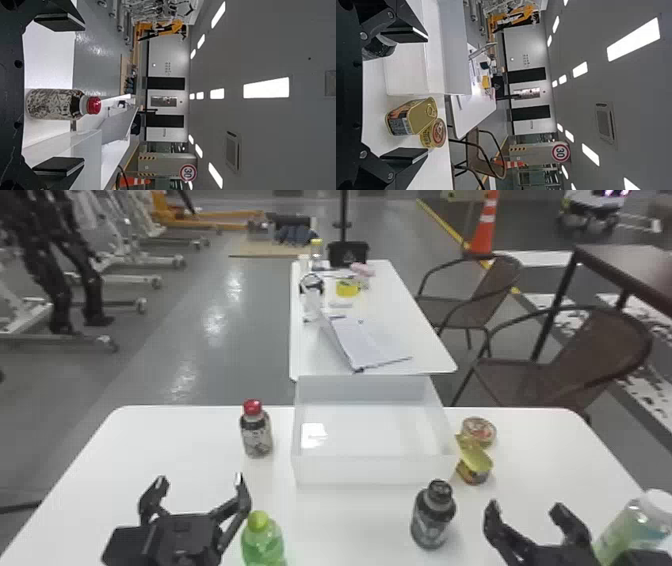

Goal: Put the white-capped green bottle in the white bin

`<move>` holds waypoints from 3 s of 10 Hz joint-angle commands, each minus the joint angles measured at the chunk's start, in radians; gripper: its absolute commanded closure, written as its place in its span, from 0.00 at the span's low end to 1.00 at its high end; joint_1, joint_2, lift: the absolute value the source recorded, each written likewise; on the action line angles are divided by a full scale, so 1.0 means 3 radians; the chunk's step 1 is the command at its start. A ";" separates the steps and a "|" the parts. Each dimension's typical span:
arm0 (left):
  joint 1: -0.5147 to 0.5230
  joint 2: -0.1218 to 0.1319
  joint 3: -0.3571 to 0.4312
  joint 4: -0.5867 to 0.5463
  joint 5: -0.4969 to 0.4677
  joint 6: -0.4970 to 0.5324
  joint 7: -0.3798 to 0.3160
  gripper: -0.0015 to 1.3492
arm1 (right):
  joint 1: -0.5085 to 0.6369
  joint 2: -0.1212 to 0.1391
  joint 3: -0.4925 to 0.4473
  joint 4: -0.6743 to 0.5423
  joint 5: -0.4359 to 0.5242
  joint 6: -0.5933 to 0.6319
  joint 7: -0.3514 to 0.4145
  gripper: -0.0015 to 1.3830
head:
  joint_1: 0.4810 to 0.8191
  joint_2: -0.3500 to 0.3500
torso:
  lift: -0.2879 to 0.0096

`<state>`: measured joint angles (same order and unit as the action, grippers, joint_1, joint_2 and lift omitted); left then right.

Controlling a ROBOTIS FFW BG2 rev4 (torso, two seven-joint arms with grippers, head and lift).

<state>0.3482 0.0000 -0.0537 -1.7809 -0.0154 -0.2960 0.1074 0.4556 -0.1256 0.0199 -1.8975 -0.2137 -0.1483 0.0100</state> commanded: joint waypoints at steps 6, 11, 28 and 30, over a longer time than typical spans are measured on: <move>0.0010 -0.0009 0.0005 -0.0005 0.0005 0.0036 0.0000 0.08 | 0.0000 -0.0001 0.0000 -0.0005 0.0002 -0.0002 -0.0003 0.20 | 0.20 0.50 | 0.63; 0.0010 -0.0009 0.0005 -0.0005 0.0010 0.0036 0.0000 0.08 | 0.0082 0.0005 -0.0082 -0.0358 0.0293 -0.0140 -0.0591 0.20 | 0.20 0.50 | 0.63; 0.0021 -0.0009 0.0020 0.0000 0.0026 0.0005 0.0000 0.08 | 0.0225 0.0025 -0.0419 0.0608 -0.0392 -0.0912 -0.1557 0.20 | 0.20 0.50 | 0.63; 0.0021 -0.0009 0.0020 0.0000 0.0036 0.0005 0.0000 0.08 | 0.0046 -0.0052 -0.0424 0.0762 -0.0438 -0.0815 -0.1424 0.20 | 0.20 0.50 | 0.63</move>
<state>0.3543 0.0000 -0.0475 -1.7809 -0.0053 -0.2945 0.1074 0.4852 -0.1328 -0.1072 -1.6835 -0.3397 -0.4003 -0.4183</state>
